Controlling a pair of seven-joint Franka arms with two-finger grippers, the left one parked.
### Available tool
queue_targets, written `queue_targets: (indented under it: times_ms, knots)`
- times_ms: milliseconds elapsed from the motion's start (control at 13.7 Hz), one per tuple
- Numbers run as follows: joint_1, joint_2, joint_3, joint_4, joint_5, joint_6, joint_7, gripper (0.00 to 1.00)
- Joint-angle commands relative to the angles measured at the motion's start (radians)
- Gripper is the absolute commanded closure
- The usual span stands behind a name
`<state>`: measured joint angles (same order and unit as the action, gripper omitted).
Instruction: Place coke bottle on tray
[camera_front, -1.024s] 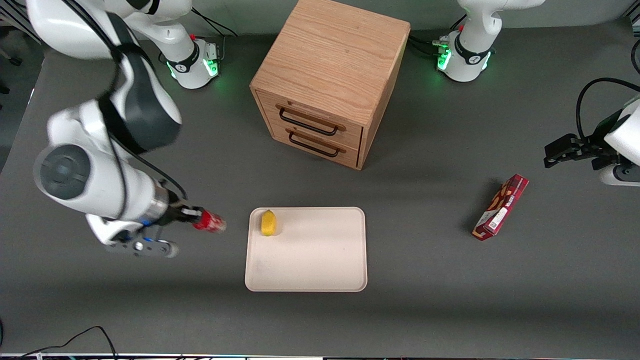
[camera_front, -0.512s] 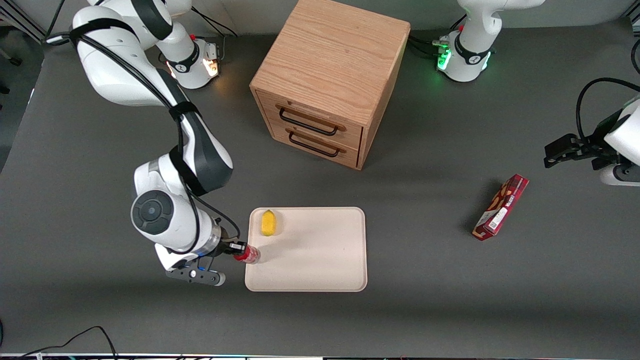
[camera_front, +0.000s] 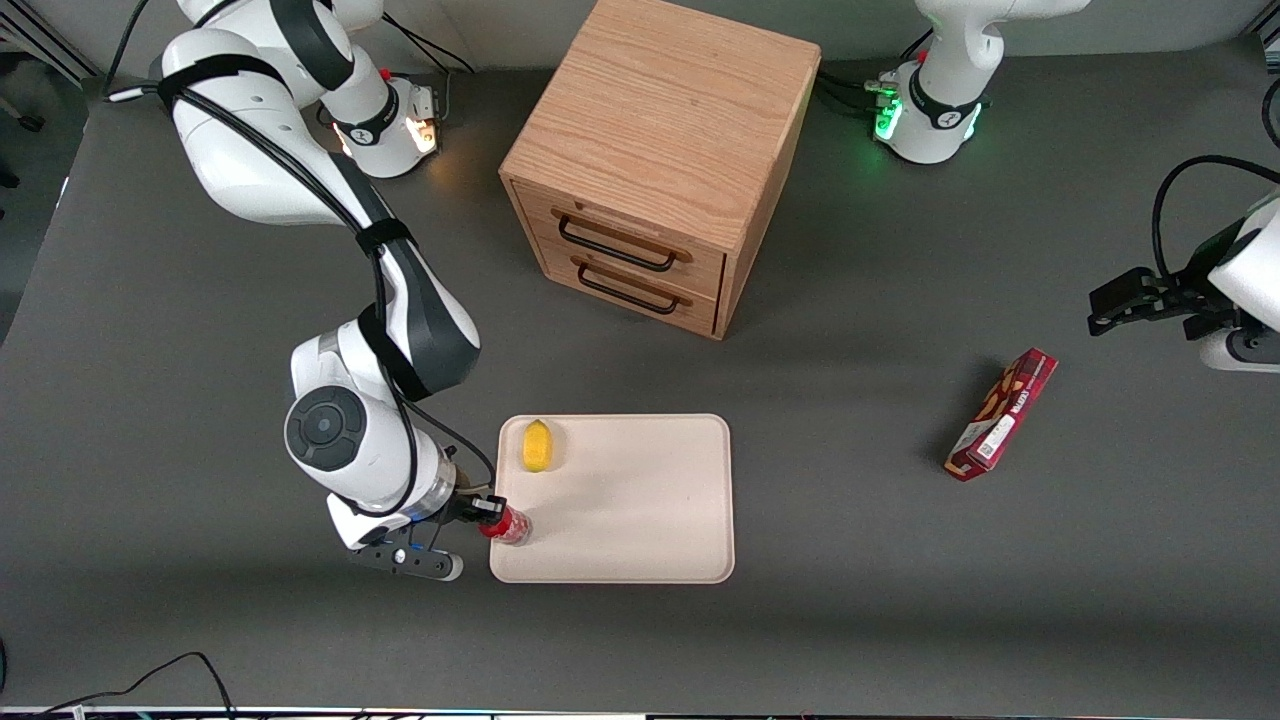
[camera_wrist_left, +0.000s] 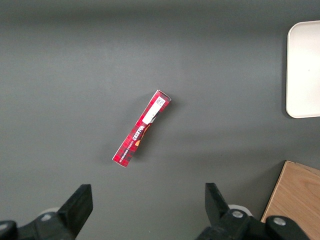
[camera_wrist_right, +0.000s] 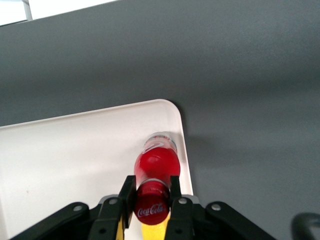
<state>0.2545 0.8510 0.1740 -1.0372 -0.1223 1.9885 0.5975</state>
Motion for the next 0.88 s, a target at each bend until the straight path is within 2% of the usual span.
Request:
queue_targets:
  times_ms: [0, 73, 146, 220, 293, 512, 805]
  knots:
    - [0.015, 0.016, -0.01, 0.014, -0.023, 0.036, 0.047, 1.0]
    - [0.015, 0.016, -0.01, 0.01, -0.026, 0.042, 0.06, 0.91]
    - [0.015, 0.016, -0.01, 0.009, -0.042, 0.042, 0.068, 0.66]
    - [0.015, 0.014, -0.008, 0.009, -0.055, 0.042, 0.068, 0.22]
    - [0.014, 0.007, -0.008, 0.009, -0.056, 0.042, 0.068, 0.0]
    - [-0.001, -0.067, -0.005, -0.07, -0.054, 0.02, 0.058, 0.0]
    - [-0.069, -0.352, 0.015, -0.385, -0.042, -0.022, 0.0, 0.0]
